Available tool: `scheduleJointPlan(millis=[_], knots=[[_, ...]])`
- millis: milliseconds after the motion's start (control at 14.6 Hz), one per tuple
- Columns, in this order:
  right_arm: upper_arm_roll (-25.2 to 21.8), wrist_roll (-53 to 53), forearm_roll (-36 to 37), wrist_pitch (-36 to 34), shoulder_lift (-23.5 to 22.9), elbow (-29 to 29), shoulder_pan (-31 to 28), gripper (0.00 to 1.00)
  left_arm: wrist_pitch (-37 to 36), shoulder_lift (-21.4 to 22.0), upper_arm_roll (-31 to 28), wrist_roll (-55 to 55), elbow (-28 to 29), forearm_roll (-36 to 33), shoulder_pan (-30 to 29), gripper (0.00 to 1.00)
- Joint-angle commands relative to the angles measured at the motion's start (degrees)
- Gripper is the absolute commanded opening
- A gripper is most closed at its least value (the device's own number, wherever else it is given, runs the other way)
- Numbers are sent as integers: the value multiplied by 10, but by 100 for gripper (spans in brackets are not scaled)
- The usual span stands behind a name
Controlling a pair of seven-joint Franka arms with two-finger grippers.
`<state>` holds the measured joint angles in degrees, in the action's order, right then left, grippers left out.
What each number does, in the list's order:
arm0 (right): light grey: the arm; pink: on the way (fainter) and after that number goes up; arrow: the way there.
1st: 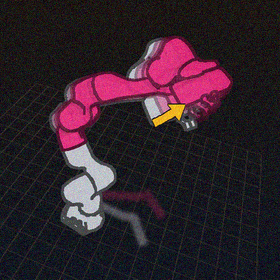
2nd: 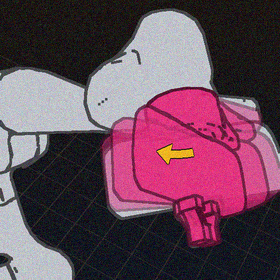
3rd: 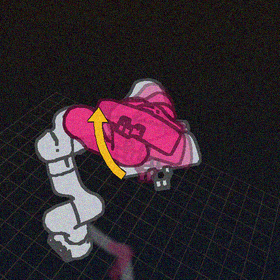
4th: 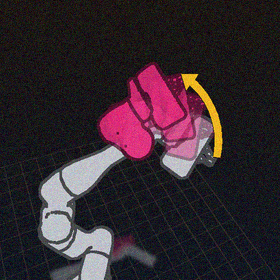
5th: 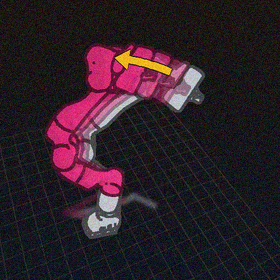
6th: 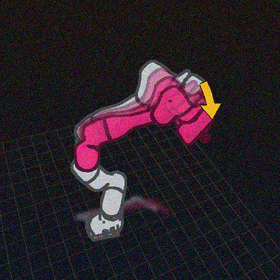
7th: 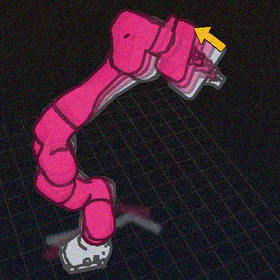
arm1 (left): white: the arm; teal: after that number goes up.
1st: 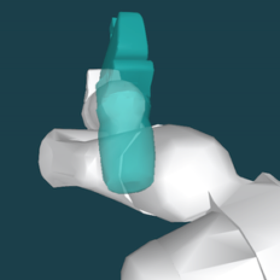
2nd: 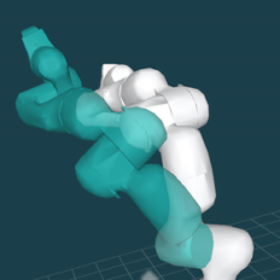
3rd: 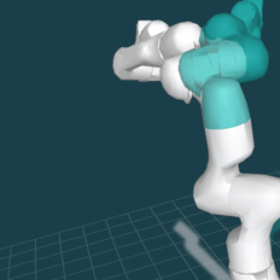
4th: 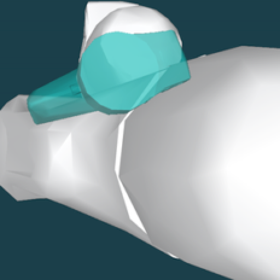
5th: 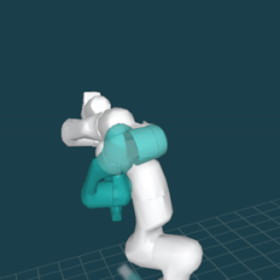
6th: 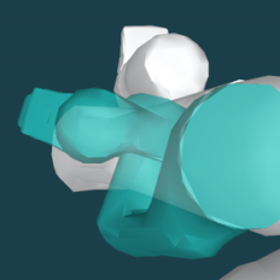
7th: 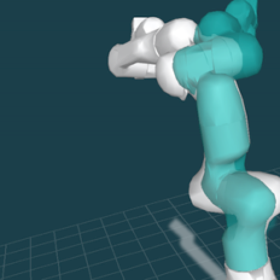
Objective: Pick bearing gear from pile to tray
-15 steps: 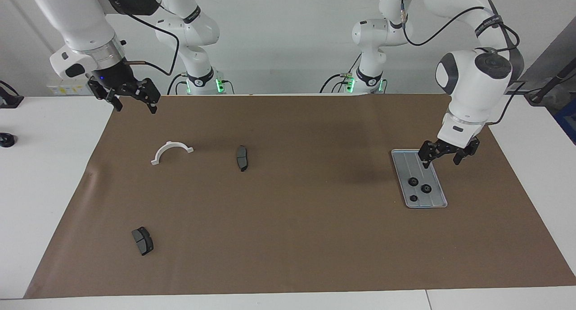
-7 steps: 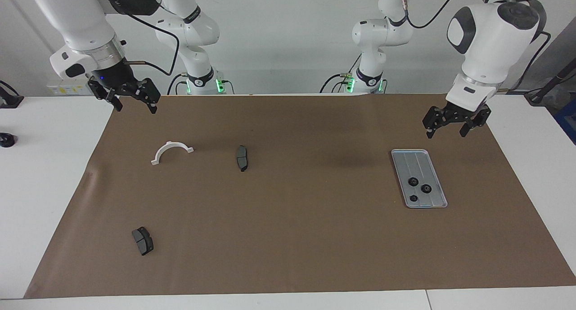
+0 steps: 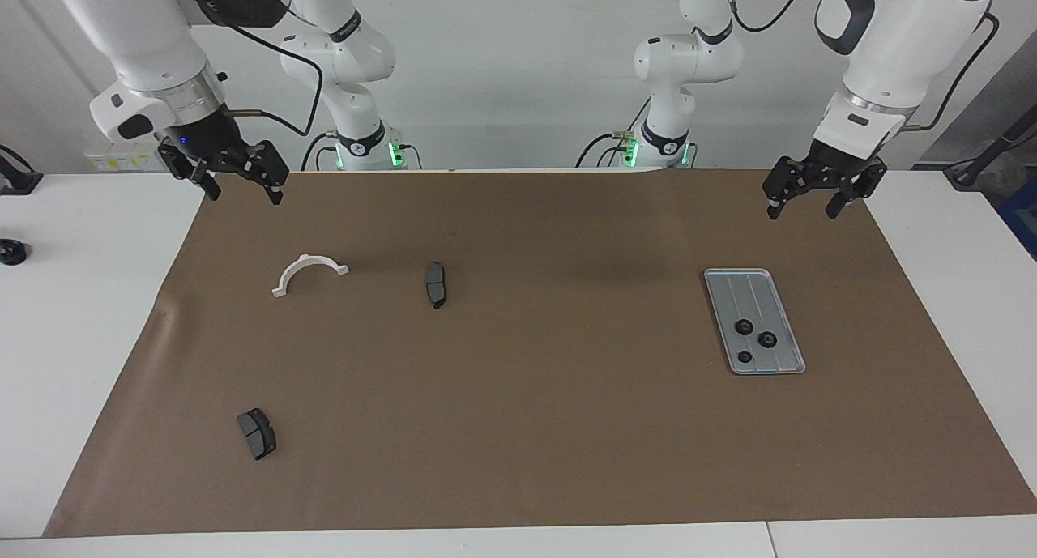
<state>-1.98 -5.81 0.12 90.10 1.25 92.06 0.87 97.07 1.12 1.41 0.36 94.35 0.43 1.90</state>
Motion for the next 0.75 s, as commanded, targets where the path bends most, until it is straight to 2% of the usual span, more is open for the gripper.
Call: scheduleJointPlan(millis=[0, 343, 686], knots=[[0, -1, -13, -3, 12, 13, -2, 100, -29, -13, 1, 11, -22, 1, -1, 100], [0, -1, -13, -3, 12, 12, -2, 100, -44, 3, 1, 12, 6, 1, -2, 100], [0, -1, -13, -3, 12, 13, -2, 100, -44, 5, 1, 13, 7, 1, -5, 100]])
